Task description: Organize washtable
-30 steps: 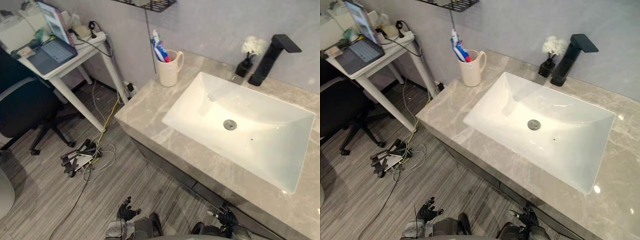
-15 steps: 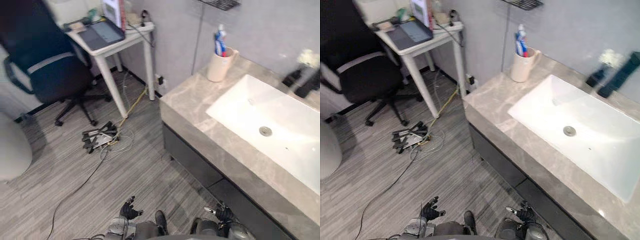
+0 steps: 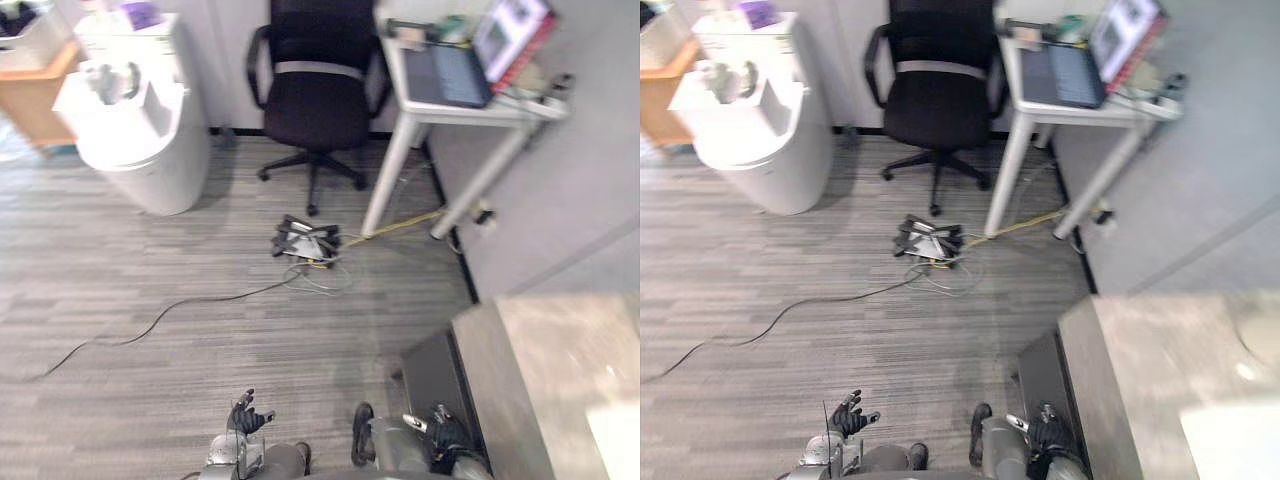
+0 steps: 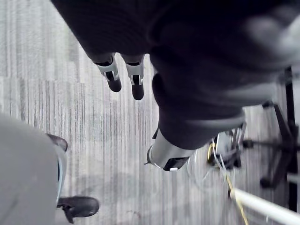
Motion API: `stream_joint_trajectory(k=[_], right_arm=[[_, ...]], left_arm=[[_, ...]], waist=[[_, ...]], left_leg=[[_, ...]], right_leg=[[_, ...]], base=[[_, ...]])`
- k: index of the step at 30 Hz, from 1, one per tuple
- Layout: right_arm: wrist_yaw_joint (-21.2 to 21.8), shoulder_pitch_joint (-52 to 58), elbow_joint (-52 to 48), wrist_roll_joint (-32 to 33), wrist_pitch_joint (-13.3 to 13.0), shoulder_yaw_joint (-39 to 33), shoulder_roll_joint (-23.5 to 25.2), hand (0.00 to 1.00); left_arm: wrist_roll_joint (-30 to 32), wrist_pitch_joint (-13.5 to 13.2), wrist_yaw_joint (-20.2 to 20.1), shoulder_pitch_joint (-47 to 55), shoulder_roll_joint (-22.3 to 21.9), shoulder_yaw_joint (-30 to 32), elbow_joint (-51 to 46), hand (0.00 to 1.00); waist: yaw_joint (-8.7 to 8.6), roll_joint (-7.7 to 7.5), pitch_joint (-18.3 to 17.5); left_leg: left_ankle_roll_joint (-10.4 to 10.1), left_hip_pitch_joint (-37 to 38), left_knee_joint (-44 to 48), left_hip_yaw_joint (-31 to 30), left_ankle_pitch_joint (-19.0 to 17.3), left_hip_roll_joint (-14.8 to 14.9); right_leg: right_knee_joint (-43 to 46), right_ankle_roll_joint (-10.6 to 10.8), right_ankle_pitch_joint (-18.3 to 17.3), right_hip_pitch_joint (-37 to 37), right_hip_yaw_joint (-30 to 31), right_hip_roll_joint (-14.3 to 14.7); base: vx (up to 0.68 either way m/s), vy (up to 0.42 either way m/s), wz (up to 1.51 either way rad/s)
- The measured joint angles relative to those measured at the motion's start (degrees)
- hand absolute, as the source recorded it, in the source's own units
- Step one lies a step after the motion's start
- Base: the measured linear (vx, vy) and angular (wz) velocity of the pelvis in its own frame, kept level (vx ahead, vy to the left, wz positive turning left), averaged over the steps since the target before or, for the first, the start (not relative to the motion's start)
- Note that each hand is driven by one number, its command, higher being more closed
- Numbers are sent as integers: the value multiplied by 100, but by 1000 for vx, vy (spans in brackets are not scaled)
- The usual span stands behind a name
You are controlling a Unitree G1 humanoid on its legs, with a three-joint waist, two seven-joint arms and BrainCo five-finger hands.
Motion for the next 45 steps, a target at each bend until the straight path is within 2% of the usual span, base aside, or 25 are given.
stream_joint_trajectory(k=[1, 2, 4, 5, 6, 7, 8, 11, 15, 18, 20, 21, 22, 23, 26, 27, 28, 29, 30, 32, 34, 37, 41, 43, 45], right_arm=[[0, 1, 28, 0, 11, 3, -8, 0], [3, -2, 56, 0, 22, 4, -10, 0], [-7, -63, 106, -1, 58, 9, -2, 0], [-2, -99, 91, -2, 57, 5, -108, 0], [5, -248, 131, -1, 34, 22, -228, 0], [-12, -429, 156, -2, 21, 92, -93, 0], [-4, -542, 177, -3, -8, 117, -17, 0], [-26, -543, 263, -3, 9, 106, 11, 0], [-33, -492, 304, -34, 32, 137, -30, 0], [-10, -529, 306, -132, 72, 279, -44, 0], [14, -547, 253, -139, 76, 295, -67, 0], [19, -510, 134, -154, 59, 304, -97, 0], [22, -488, 79, -203, 50, 391, -63, 0], [26, -469, 55, -214, 48, 403, -52, 0], [23, -323, -141, -240, 34, 411, -36, 0], [20, -246, -144, -240, 34, 469, -2, 0], [26, -218, -153, -235, 34, 477, 35, 0], [22, -190, -206, -234, 49, 469, -13, 0], [15, -71, -345, -234, 44, 449, -128, 0], [8, -73, -347, -235, 64, 458, -138, 0], [-16, -86, -347, -234, 74, 461, -90, 0], [-39, -104, -362, -228, 71, 453, -87, 0], [-22, -255, -44, -229, 140, 453, 114, 0], [-27, -289, 20, -232, 133, 421, 118, 0], [-27, -396, 192, -251, 141, 407, 85, 0]], left_arm=[[-9, -2, 9, 8, -16, 40, -24, 0], [-9, 0, 12, 12, -13, 39, -25, 0], [-2, -3, 20, 36, -11, -67, -83, 0], [3, -5, 29, 52, -138, -190, -135, 0], [14, -11, 29, 20, -195, -271, -135, 0], [40, 40, 30, -7, -72, -338, -100, 0], [146, 87, 33, -164, 34, -485, 15, 0], [299, 123, 12, -121, -63, -767, 26, 0], [465, 153, -76, -36, -93, -821, 64, 0], [462, 152, -81, -33, -76, -814, 120, 0], [462, 151, -81, -12, -50, -812, 122, 0], [463, 152, -80, 1, -31, -800, 137, 0], [463, 159, -75, -12, 31, -652, 203, 0], [464, 158, -67, -12, 28, -565, 236, 0], [465, 154, -73, -13, -43, -249, 246, 0], [465, 150, -73, -8, -25, -105, 214, 0], [467, 142, -62, -45, -54, 9, 218, 0], [472, 151, -51, -27, -124, 28, 211, 0], [479, 152, -40, 11, -263, 23, 163, 0], [483, 152, -7, -5, -329, 10, 25, 0], [488, 163, 35, -6, -387, -51, -27, 0], [515, 177, 27, -17, -526, -257, -24, 0], [692, 212, 24, 16, -255, -584, -49, 0], [694, 213, 21, -1, -90, -665, 12, 0], [695, 207, 30, 8, -11, -643, 112, 0]], waist=[[11, 6, 3], [3, 4, 12], [-21, -26, 4], [-55, 165, 12], [-56, 383, -4], [-44, 181, -37], [-78, 152, 39], [-213, 231, -12], [-294, 299, -46], [-297, 260, -39], [-319, 233, -33], [-375, 307, -15], [-395, 220, -7], [-413, 189, -8], [-438, 150, -19], [-401, -85, -88], [-327, -90, -57], [-328, -38, -70], [-315, 226, -206], [-279, 272, -208], [-263, 265, -205], [-317, 365, -291], [-330, 64, -452], [-341, 125, -442], [-329, 175, -425]], left_leg=[[-346, -93, 276, 402, 205, 90], [-445, -130, 335, 641, 209, 155], [-391, 23, -264, 1566, 224, 415], [-258, 112, -864, 1862, 856, 618], [86, 139, -830, 2049, 804, 777], [112, 92, -852, 2247, 739, 735], [-7, 129, -909, 2462, 691, 744], [-227, 366, -1388, 3140, 885, 810], [-204, 852, -1599, 3059, 904, 750], [-190, 1007, -1648, 2996, 897, 590], [-31, 1136, -1633, 2717, 902, 512], [198, 1204, -1580, 2408, 753, 575], [243, 1194, -1569, 2109, 706, 603], [243, 1156, -1552, 1940, 706, 603], [138, 952, -1362, 1149, 635, 503], [17, 813, -1170, 891, 542, 346], [-78, 718, -948, 701, 382, 329], [-124, 559, -751, 623, 321, 442], [-178, 227, -398, 632, 254, 748], [-288, 83, -312, 1021, 325, 1066], [-328, 15, -115, 1899, 342, 1570], [-393, 16, 165, 2525, 260, 1732], [-322, -17, -772, 2380, 867, 1315], [-336, 325, -1762, 2139, 1470, 1113], [-315, 509, -2221, 2027, 1751, 1037]], right_leg=[[-69, -9, -6, 241, -112, -69], [-70, -23, -14, 405, -137, -104], [110, -76, -51, 847, -372, -248], [647, -107, -49, 695, -546, -232], [702, 73, -351, 532, -572, -106], [-1024, 160, -23, 642, -454, 42], [-1404, 78, 730, 745, -644, 25], [-1547, 87, 765, 938, -928, -3], [-1490, 188, 668, 1460, -1165, -45], [-113, 368, 175, 1104, -1265, -528], [1373, 320, 194, 662, -1125, -878], [1970, 376, -215, 282, -558, -749], [1917, 377, -614, 102, 185, -428], [1808, 377, -716, 35, 516, -278], [1040, 430, -725, -102, 1687, 37], [595, 432, -426, 21, 1847, -137], [575, 632, -465, 84, 1687, -259], [504, 573, -494, 166, 1458, -241], [307, 491, -488, 283, 916, -134], [176, 413, -442, 406, 522, -80], [-50, 292, -384, 561, 62, -35], [-62, 306, -335, 552, -238, -152], [-546, 376, -12, 670, -487, -285], [-838, 299, 334, 865, -688, -291], [-847, 277, 400, 916, -670, -300]], base=[[426, -144, 136], [393, -120, 121], [337, -97, 131], [227, -53, 107], [159, 18, 69], [175, 16, 65], [162, 33, 58], [161, 41, 51], [132, 69, 30], [60, 99, 39], [52, 44, 70], [122, -57, 107], [128, -93, 120], [105, -158, 142], [61, -215, 150], [6, -280, 126], [-16, -311, 126], [-8, -294, 155], [14, -306, 148], [14, -248, 122], [-19, -146, 87], [-9, 14, 64], [12, 37, 71], [-15, 67, 74], [-66, 85, 41]])
